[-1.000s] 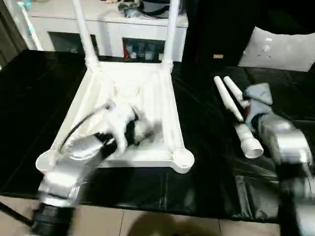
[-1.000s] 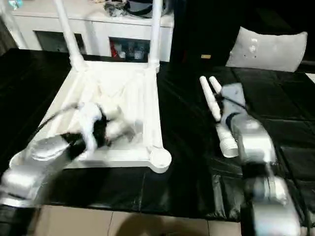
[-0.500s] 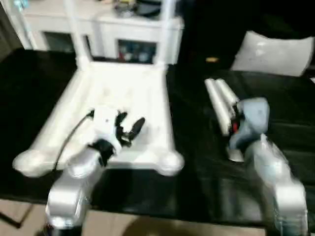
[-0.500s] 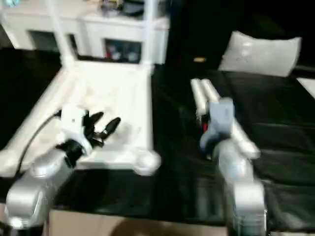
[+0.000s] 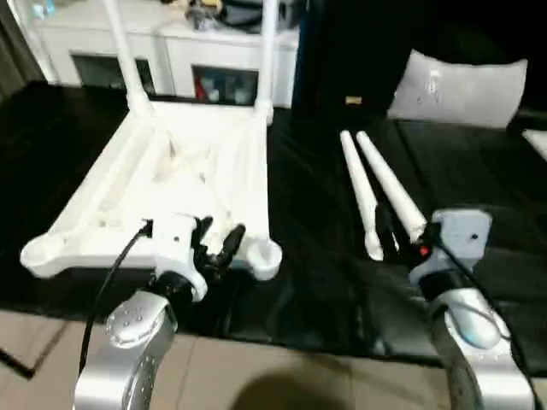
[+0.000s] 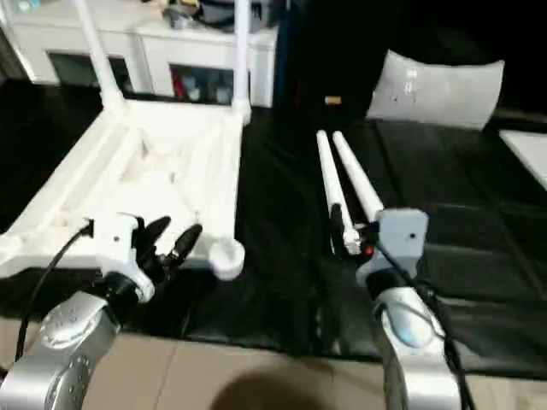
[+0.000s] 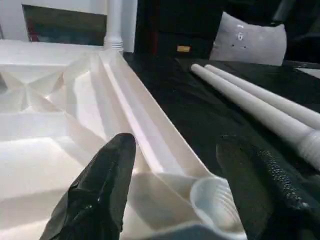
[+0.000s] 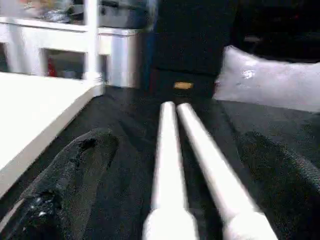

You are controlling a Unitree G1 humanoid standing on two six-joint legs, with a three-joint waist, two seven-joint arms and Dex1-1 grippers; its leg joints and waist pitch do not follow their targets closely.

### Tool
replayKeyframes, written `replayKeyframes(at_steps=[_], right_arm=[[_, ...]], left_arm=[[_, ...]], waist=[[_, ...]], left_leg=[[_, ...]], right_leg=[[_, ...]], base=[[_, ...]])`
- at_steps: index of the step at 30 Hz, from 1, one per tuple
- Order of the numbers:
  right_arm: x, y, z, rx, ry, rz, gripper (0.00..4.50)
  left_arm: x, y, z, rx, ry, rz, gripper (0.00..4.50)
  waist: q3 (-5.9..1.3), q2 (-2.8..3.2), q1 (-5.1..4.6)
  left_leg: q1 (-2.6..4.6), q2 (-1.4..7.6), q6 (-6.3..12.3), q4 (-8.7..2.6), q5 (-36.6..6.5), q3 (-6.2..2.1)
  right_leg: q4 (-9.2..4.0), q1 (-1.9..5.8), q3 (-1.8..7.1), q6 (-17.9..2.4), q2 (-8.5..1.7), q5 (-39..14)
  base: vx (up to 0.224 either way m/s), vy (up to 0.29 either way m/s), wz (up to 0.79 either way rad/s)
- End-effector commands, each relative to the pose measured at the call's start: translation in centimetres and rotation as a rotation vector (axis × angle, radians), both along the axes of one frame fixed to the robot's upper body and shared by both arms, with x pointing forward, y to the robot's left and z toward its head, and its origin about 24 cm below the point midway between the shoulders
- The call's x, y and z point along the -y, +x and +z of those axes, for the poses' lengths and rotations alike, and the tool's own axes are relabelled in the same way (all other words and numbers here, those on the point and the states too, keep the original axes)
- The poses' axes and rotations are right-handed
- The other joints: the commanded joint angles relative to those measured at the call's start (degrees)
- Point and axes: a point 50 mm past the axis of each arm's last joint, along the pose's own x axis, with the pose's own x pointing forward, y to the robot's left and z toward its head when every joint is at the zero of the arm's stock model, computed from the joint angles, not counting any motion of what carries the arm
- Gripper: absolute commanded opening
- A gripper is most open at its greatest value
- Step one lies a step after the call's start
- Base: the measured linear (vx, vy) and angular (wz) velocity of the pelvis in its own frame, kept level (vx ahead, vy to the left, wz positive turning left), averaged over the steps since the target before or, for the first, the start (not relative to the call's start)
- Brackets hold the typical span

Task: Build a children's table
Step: Pick table leg

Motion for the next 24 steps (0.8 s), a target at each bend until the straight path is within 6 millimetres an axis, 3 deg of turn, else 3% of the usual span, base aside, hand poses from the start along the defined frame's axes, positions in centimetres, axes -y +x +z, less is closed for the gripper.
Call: replayKeyframes(at_steps=[1, 2, 3, 4, 5, 6, 7, 8, 9, 10, 11, 12, 13, 14, 15, 16, 17, 18, 20, 21, 22, 24], right_arm=[[1.1, 0.1, 0.3, 0.01, -0.03, -0.091, 4.5], [1.3, 0.0, 0.3, 0.011, -0.035, -0.108, 4.5], [1.4, 0.1, 0.3, 0.01, -0.03, -0.111, 4.5], [1.4, 0.1, 0.3, 0.009, -0.03, -0.105, 4.5], [1.3, 0.2, 0.3, 0.01, -0.035, -0.085, 4.5], [1.3, 0.2, 0.4, 0.011, -0.036, -0.08, 4.5], [1.1, 0.3, 0.5, 0.011, -0.041, -0.051, 4.5], [0.8, 0.3, 0.5, 0.007, -0.033, -0.014, 4.5], [0.7, 0.3, 0.5, 0.005, -0.028, 0.004, 4.5], [0.3, 0.3, 0.5, -0.007, -0.021, 0.047, 4.5], [0.1, 0.2, 0.6, -0.013, -0.021, 0.075, 4.5], [-0.2, 0.2, 0.6, -0.019, -0.023, 0.102, 4.5], [-0.6, 0.0, 0.6, -0.025, -0.009, 0.139, 4.5], [-0.9, -0.1, 0.6, -0.029, 0.01, 0.16, 4.5], [-1.1, -0.2, 0.6, -0.04, 0.006, 0.183, 4.5], [-1.4, -0.3, 0.5, -0.055, -0.004, 0.207, 4.5], [-1.7, -0.3, 0.4, -0.062, -0.016, 0.227, 4.5], [-1.9, -0.4, 0.3, -0.067, -0.026, 0.247, 4.5], [-2.1, -0.4, 0.3, -0.066, -0.032, 0.263, 4.5], [-2.3, -0.4, 0.3, -0.066, -0.031, 0.273, 4.5], [-2.4, -0.4, 0.3, -0.067, -0.034, 0.28, 4.5], [-2.5, -0.3, 0.3, -0.074, -0.046, 0.295, 4.5]], left_arm=[[0.4, -0.2, 0.7, 0.039, 0.006, -0.012, 3.03], [0.4, -0.2, 0.7, 0.037, 0.006, -0.008, 3.03], [0.4, -0.3, 0.7, 0.035, 0.003, -0.005, 3.03], [0.4, -0.3, 0.7, 0.035, 0.003, -0.005, 3.03], [0.4, -0.3, 0.7, 0.037, 0.005, -0.008, 3.03], [0.4, -0.3, 0.7, 0.038, 0.006, -0.01, 3.03], [0.4, -0.3, 0.8, 0.039, 0.009, -0.018, 3.03], [0.5, -0.4, 0.8, 0.038, 0.019, -0.028, 3.03], [0.5, -0.4, 0.8, 0.037, 0.025, -0.033, 3.03], [0.5, -0.4, 0.8, 0.037, 0.03, -0.036, 3.03], [0.4, -0.4, 0.8, 0.039, 0.038, -0.037, 3.03], [0.4, -0.4, 0.9, 0.044, 0.043, -0.039, 3.03], [0.5, -0.3, 0.9, 0.047, 0.046, -0.039, 3.03], [0.5, -0.3, 1.0, 0.051, 0.047, -0.037, 3.03], [0.5, -0.3, 1.1, 0.057, 0.045, -0.035, 3.03], [0.6, -0.3, 1.3, 0.068, 0.039, -0.039, 3.03], [0.6, -0.3, 1.5, 0.08, 0.036, -0.044, 3.03], [0.7, -0.3, 1.7, 0.093, 0.033, -0.047, 3.03], [0.7, -0.3, 1.9, 0.101, 0.031, -0.041, 3.03], [0.8, -0.2, 2.0, 0.104, 0.029, -0.039, 3.03], [0.9, -0.1, 2.1, 0.108, 0.029, -0.041, 3.03], [1.0, 0.0, 2.2, 0.113, 0.034, -0.052, 3.03]], waist=[[-0.76, 1.14, -0.58], [-0.41, 0.7, 0.32], [0.07, 0.03, 0.69], [0.33, -3.01, 0.26], [0.75, -1.78, -1.97], [0.75, -1.78, -1.97], [-0.77, -0.69, -1.33], [-1.64, -0.63, -2.43], [-1.75, 0.4, -2.94], [-0.97, 1.34, -3.73], [-0.41, 0.91, -3.82], [-0.02, -0.53, -3.83], [0.74, -1.45, -3.77], [0.28, -1.48, -4.37], [0.04, -0.91, -4.81], [-0.3, -1.0, -4.84], [-0.48, -0.67, -4.94], [-0.95, -0.27, -4.52], [-0.53, -0.56, -4.05], [-0.23, -0.76, -4.08], [-0.34, -0.81, -4.07], [-0.58, -0.78, -4.3]], left_leg=[[-1.13, 9.78, 0.22, -11.34, -35.62, -4.31], [-1.79, 9.46, -1.08, -12.76, -39.31, -2.88], [-1.47, 8.16, -1.86, -12.28, -39.33, -1.68], [5.92, 0.7, -2.46, 1.34, -24.2, 1.07], [5.21, -2.59, 0.28, 7.83, -7.96, -0.93], [5.21, -2.59, 0.28, 7.83, -7.96, -0.93], [-0.03, 1.9, 1.01, -0.89, -11.75, -2.62], [3.33, 5.07, 2.33, -3.95, -20.29, -3.71], [2.75, 6.89, 2.16, -5.52, -22.66, -4.8], [0.42, 9.35, 3.45, -8.5, -24.93, -5.99], [0.02, 9.18, 3.7, -9.34, -27.73, -5.79], [0.38, 6.98, 1.87, -8.37, -30.91, -4.29], [3.3, 3.02, 0.74, -4.86, -29.11, -2.34], [5.41, 0.45, 1.29, -1.13, -20.56, -1.11], [3.52, 1.84, 1.57, -2.62, -19.22, -2.12], [2.61, 3.23, 1.68, -3.97, -19.77, -2.81], [1.62, 4.69, 1.7, -5.04, -20.49, -3.67], [0.31, 6.6, 1.49, -6.32, -19.29, -4.19], [0.9, 5.67, 0.79, -6.27, -19.94, -3.22], [1.38, 5.1, 0.36, -6.24, -22.92, -2.77], [2.31, 4.77, 0.52, -6.07, -25.35, -2.35], [2.79, 4.62, 1.64, -6.5, -26.02, -2.03]], right_leg=[[0.44, 3.47, 4.39, -0.73, -6.82, -12.33], [2.88, 3.71, 5.66, -0.16, -6.79, -12.88], [1.48, 2.76, 6.51, 0.46, -6.49, -20.04], [-12.37, -6.28, 5.62, 6.86, -8.67, -56.52], [-14.53, -5.65, 6.21, 6.59, -12.54, -67.5], [-14.53, -5.65, 6.21, 6.59, -12.54, -67.5], [-9.64, 3.59, 3.6, 8.3, -11.96, -45.85], [-8.2, 0.82, 1.4, 6.66, -7.85, -31.09], [-5.47, 2.14, 1.68, 4.11, -7.93, -20.02], [-0.67, 3.07, 2.66, -0.19, -7.92, -1.06], [-0.36, 2.75, 3.09, -1.3, -8.0, 2.08], [-2.99, 2.06, 4.36, -1.79, -8.86, -6.52], [-8.36, -1.04, 4.13, 1.77, -9.39, -34.16], [-12.0, -2.05, 2.39, 5.02, -10.63, -48.31], [-11.73, 0.23, 0.42, 6.32, -10.22, -45.44], [-10.55, 1.19, 0.58, 5.73, -9.78, -39.22], [-9.14, 1.91, 0.99, 4.5, -9.66, -32.04], [-6.5, 2.06, 2.98, 0.43, -9.94, -16.68], [-6.73, 1.4, 3.69, -2.48, -10.4, -18.21], [-7.12, 1.43, 3.58, -3.19, -10.34, -25.59], [-7.58, 1.29, 3.2, -3.25, -9.92, -30.73], [-7.51, 1.93, 2.85, -4.73, -9.19, -30.89]], base=[[-0.091, 0.044, 0.04], [-0.085, -0.001, 0.07], [-0.085, -0.001, 0.07], [0.0, 0.0, 0.0], [-0.009, 0.039, -0.18], [-0.009, 0.039, -0.18], [0.049, 0.134, -0.25], [0.027, 0.084, 0.09], [0.027, 0.084, 0.09], [-0.085, 0.031, 0.07], [-0.052, 0.032, 0.04], [-0.052, 0.032, 0.04], [0.0, 0.0, 0.0], [0.0, 0.0, 0.0], [0.0, 0.0, 0.0], [0.077, 0.028, -0.04], [0.051, 0.026, 0.03], [0.051, 0.026, 0.03], [0.026, -0.004, 0.05], [0.051, -0.007, 0.11], [0.07, -0.011, 0.06], [0.101, -0.014, 0.03]])
